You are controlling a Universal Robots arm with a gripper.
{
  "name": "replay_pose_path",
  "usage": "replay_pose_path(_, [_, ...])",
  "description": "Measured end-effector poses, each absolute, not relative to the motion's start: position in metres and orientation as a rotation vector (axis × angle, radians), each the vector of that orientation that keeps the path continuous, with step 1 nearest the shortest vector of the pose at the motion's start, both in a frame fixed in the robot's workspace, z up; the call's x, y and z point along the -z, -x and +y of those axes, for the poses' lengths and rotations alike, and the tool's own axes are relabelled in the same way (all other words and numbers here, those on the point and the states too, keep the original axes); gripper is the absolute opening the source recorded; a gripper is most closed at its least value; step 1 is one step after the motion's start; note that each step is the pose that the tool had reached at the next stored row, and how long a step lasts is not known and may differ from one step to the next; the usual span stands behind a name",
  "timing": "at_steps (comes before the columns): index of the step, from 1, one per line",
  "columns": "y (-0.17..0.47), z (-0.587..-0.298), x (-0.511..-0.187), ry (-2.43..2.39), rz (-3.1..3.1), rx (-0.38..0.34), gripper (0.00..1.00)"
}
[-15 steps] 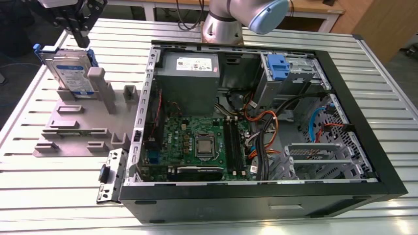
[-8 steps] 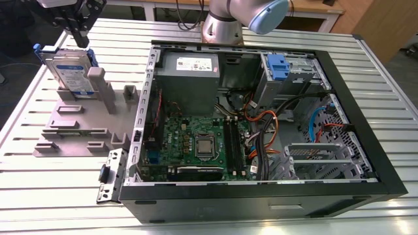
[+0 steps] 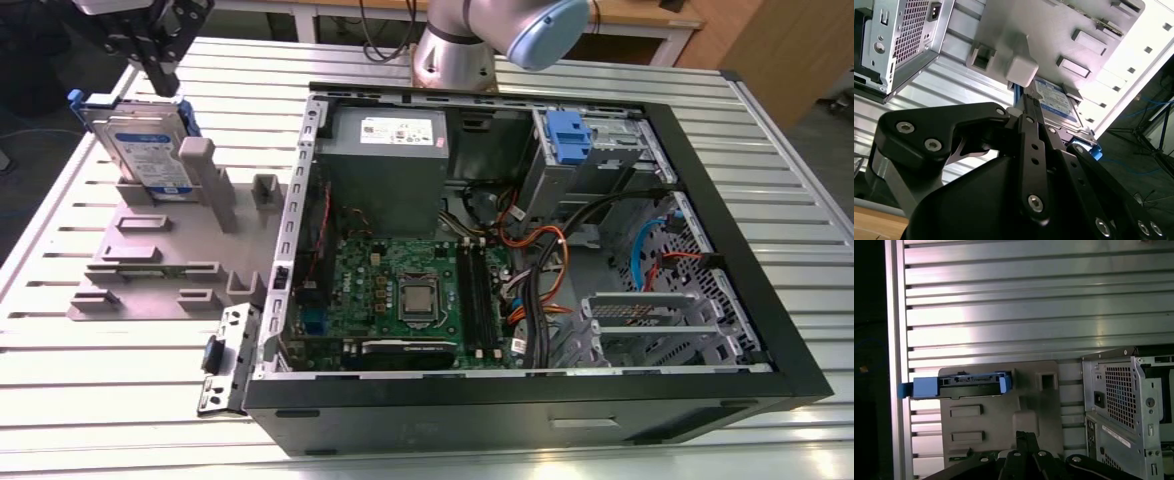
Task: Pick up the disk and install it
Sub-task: 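Reach for the disk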
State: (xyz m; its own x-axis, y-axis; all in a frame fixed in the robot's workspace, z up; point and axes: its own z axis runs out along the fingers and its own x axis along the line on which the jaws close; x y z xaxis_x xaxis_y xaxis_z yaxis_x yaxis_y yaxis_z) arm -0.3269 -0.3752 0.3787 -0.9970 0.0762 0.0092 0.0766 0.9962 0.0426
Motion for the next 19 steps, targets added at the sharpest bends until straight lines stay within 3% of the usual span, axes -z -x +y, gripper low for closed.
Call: replay_pose_path(19, [0.343, -0.371, -0.378, 0.12, -3.131, 0.067, 0.11])
